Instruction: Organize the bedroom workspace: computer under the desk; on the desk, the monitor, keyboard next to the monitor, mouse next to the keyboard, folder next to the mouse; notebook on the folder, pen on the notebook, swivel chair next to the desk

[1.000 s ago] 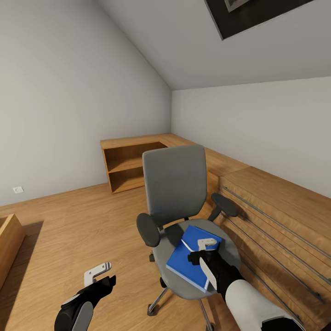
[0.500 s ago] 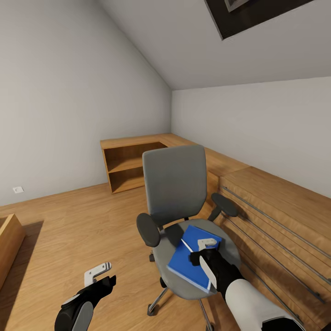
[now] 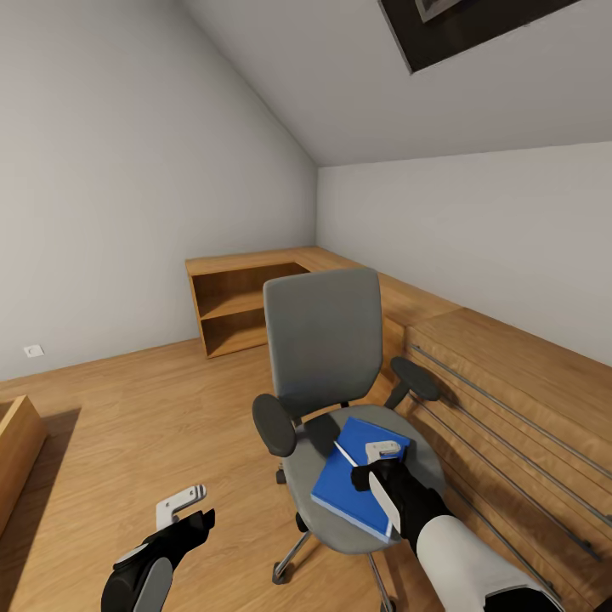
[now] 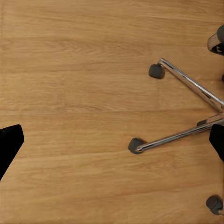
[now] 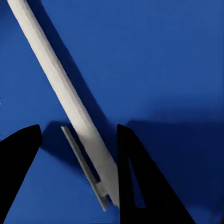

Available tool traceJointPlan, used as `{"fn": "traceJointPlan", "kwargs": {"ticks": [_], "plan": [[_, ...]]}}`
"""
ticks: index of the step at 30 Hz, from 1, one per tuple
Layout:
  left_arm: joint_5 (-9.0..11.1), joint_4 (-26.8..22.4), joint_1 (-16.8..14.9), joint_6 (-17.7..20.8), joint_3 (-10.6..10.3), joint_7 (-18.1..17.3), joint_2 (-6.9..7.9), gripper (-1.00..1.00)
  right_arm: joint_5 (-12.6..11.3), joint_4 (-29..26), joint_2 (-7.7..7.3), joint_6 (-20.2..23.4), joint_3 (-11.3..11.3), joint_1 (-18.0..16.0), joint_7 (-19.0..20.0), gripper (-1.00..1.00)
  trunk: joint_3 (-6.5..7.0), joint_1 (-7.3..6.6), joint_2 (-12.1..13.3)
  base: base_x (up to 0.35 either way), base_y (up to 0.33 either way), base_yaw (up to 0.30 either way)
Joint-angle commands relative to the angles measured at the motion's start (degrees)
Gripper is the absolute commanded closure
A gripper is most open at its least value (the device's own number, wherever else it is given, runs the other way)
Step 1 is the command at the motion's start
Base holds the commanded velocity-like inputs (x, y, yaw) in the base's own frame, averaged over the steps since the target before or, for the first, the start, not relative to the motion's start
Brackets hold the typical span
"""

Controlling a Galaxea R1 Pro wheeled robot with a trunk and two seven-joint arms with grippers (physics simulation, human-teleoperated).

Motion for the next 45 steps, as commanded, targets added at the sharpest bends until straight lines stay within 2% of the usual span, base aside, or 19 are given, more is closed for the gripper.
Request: {"fn": "traceJointPlan", "kwargs": {"ticks": [1,29,36,45], "plan": [[0.6,-0.1,0.0,0.1,0.0,0.5,-0.02,-1.00,0.3,1.5,-0.07,0.5,0.3,0.0,-0.4,1.00,-0.07,0.00,0.0,0.000,0.000,0.000],[0.7,-0.1,0.0,0.1,0.0,0.5,-0.02,-1.00,0.2,1.5,-0.07,1.4,0.1,0.0,-0.4,1.00,-0.07,0.00,0.0,0.000,0.000,0.000],[0.7,-0.1,0.0,0.1,0.0,0.5,-0.02,-1.00,0.2,1.4,-0.07,3.2,0.0,0.0,-0.4,1.00,-0.07,0.00,0.0,0.000,0.000,0.000],[0.7,-0.1,0.0,0.1,0.0,0.5,-0.02,-1.00,0.2,1.4,-0.07,3.4,0.1,0.0,-0.4,1.00,-0.07,0.00,0.0,0.000,0.000,0.000]]}}
